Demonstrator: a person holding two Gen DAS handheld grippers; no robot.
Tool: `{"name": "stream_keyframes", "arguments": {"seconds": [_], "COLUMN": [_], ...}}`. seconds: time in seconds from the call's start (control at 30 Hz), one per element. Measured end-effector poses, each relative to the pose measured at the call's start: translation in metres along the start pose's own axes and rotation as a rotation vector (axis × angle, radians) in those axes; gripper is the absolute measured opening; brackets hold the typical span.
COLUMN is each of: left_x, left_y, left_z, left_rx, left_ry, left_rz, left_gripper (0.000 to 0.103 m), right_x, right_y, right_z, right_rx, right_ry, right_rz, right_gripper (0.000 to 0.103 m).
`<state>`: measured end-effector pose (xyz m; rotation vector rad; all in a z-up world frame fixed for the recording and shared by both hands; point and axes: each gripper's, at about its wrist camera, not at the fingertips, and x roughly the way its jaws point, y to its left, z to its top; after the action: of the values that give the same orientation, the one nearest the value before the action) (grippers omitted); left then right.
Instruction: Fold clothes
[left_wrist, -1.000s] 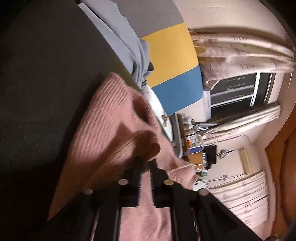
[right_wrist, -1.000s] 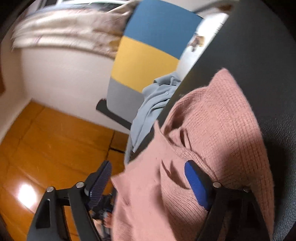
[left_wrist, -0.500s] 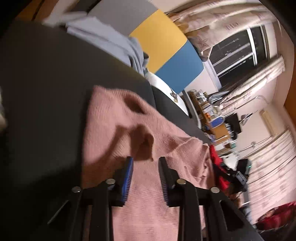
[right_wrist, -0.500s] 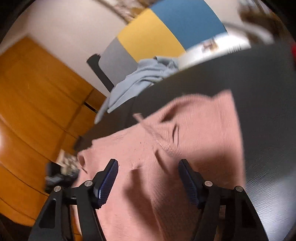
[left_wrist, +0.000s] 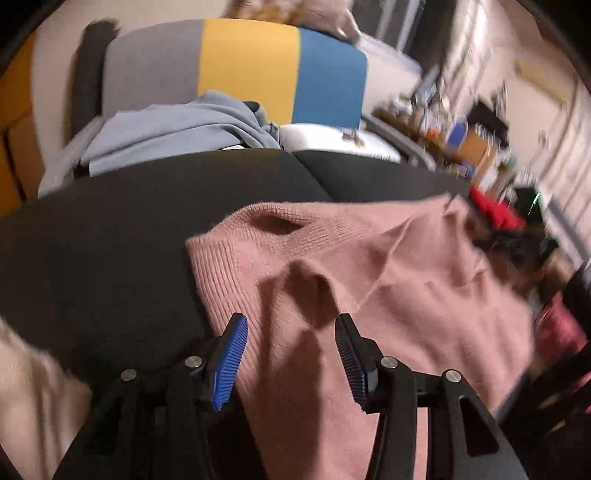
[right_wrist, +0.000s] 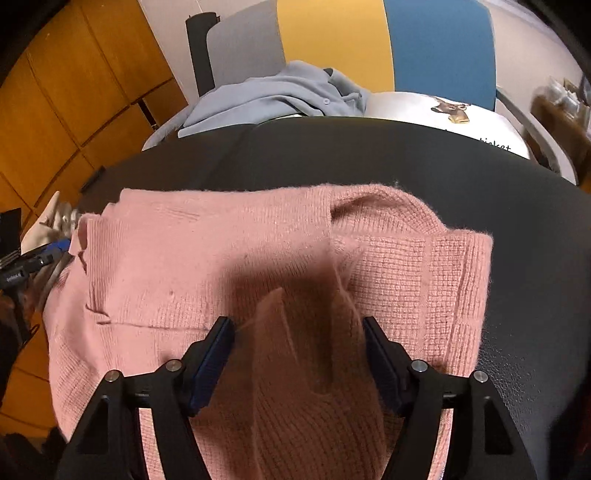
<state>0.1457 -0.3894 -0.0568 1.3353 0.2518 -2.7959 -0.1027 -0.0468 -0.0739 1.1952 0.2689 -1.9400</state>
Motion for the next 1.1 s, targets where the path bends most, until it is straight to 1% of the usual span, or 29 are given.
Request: {"name": "stream_keyframes", "arguments": {"seconds": [0.07, 0.13, 0.17, 0.2, 0.23, 0.27, 0.33, 0.37, 0.4, 0.43, 0.47, 0.5, 0.53, 0.57, 0.63, 0.7, 0.73, 0.77, 0.8, 0.83, 0.87, 0.9, 0.93, 0.97, 1.0, 1.03, 1.07, 1.1], "left_x": [0.013, 0.029, 0.033, 0.036, 0.038, 0.038, 0.03, 0.028, 0.03, 0.033, 0.036, 0.037, 0.038, 0.039, 0.036, 0.029, 0.026, 0.021, 0.02, 0.023, 0.029, 0.038, 0.043, 0.045, 0.041, 0.034, 0.026, 0.017], "left_y": [-0.003, -0.004, -0.006, -0.007, -0.006, -0.001, 0.021, 0.033, 0.045, 0.059, 0.07, 0.075, 0.076, 0.075, 0.067, 0.054, 0.046, 0.038, 0.029, 0.02, 0.011, 0.006, 0.003, 0.002, 0.002, 0.004, 0.007, 0.01], "left_z": [0.008, 0.016, 0.02, 0.024, 0.03, 0.035, 0.046, 0.049, 0.049, 0.045, 0.041, 0.036, 0.031, 0.027, 0.022, 0.023, 0.026, 0.029, 0.032, 0.035, 0.038, 0.039, 0.038, 0.038, 0.039, 0.041, 0.041, 0.042], "left_rx": [0.079, 0.147, 0.167, 0.177, 0.168, 0.129, -0.065, -0.161, -0.251, -0.333, -0.39, -0.398, -0.399, -0.394, -0.358, -0.289, -0.253, -0.211, -0.162, -0.103, -0.047, -0.011, 0.001, 0.004, -0.017, -0.055, -0.083, -0.111], "left_ry": [0.032, 0.083, 0.1, 0.108, 0.103, 0.088, 0.021, -0.008, -0.021, -0.019, -0.014, -0.003, 0.011, 0.026, 0.044, 0.042, 0.04, 0.035, 0.038, 0.057, 0.089, 0.134, 0.157, 0.164, 0.148, 0.131, 0.1, 0.068], "left_rz": [0.017, 0.009, -0.011, -0.032, -0.042, -0.069, -0.189, -0.236, -0.254, -0.262, -0.264, -0.259, -0.273, -0.307, -0.352, -0.346, -0.334, -0.306, -0.253, -0.153, -0.042, 0.056, 0.09, 0.106, 0.073, 0.024, -0.015, -0.055], "left_gripper": [0.05, 0.05, 0.05, 0.05, 0.05, 0.047, 0.04, 0.04, 0.04, 0.04, 0.04, 0.041, 0.043, 0.046, 0.047, 0.047, 0.047, 0.048, 0.048, 0.048, 0.048, 0.045, 0.038, 0.026, 0.014, 0.006, 0.005, 0.005], "right_x": [0.0, 0.0, 0.001, 0.001, -0.002, -0.004, -0.001, 0.0, 0.001, 0.001, 0.001, 0.0, -0.001, -0.002, -0.005, -0.008, -0.01, -0.012, -0.013, -0.015, -0.016, -0.016, -0.015, -0.014, -0.014, -0.016, -0.018, -0.022], "right_y": [-0.002, -0.004, -0.005, -0.006, -0.006, -0.006, -0.004, -0.003, -0.001, 0.001, 0.002, 0.003, 0.003, 0.001, -0.002, -0.008, -0.01, -0.012, -0.013, -0.014, -0.013, -0.012, -0.011, -0.01, -0.008, -0.006, -0.004, -0.001], "right_z": [0.0, 0.001, 0.001, 0.001, -0.001, -0.001, 0.0, -0.001, -0.001, -0.002, -0.003, -0.004, -0.005, -0.006, -0.007, -0.006, -0.005, -0.005, -0.004, -0.004, -0.004, -0.004, -0.005, -0.005, -0.005, -0.006, -0.005, -0.005], "right_rx": [-0.004, -0.01, -0.009, -0.008, -0.005, -0.003, -0.008, -0.018, -0.028, -0.036, -0.041, -0.043, -0.04, -0.036, -0.02, 0.015, 0.036, 0.054, 0.064, 0.072, 0.072, 0.062, 0.047, 0.033, 0.022, 0.017, 0.01, -0.003], "right_ry": [0.009, 0.02, 0.025, 0.029, 0.032, 0.034, 0.031, 0.028, 0.024, 0.02, 0.014, 0.008, 0.002, -0.002, -0.001, 0.007, 0.012, 0.016, 0.018, 0.021, 0.024, 0.027, 0.031, 0.034, 0.037, 0.037, 0.037, 0.032], "right_rz": [-0.008, -0.013, -0.011, -0.008, -0.004, -0.001, 0.002, 0.003, 0.004, 0.001, -0.006, -0.01, -0.006, 0.005, 0.031, 0.073, 0.092, 0.108, 0.119, 0.128, 0.127, 0.108, 0.076, 0.045, 0.026, 0.029, 0.028, 0.019], "right_gripper": [0.063, 0.063, 0.065, 0.07, 0.072, 0.075, 0.081, 0.086, 0.09, 0.09, 0.09, 0.09, 0.09, 0.09, 0.09, 0.09, 0.09, 0.09, 0.09, 0.09, 0.088, 0.082, 0.075, 0.06, 0.052, 0.045, 0.023, 0.018]}}
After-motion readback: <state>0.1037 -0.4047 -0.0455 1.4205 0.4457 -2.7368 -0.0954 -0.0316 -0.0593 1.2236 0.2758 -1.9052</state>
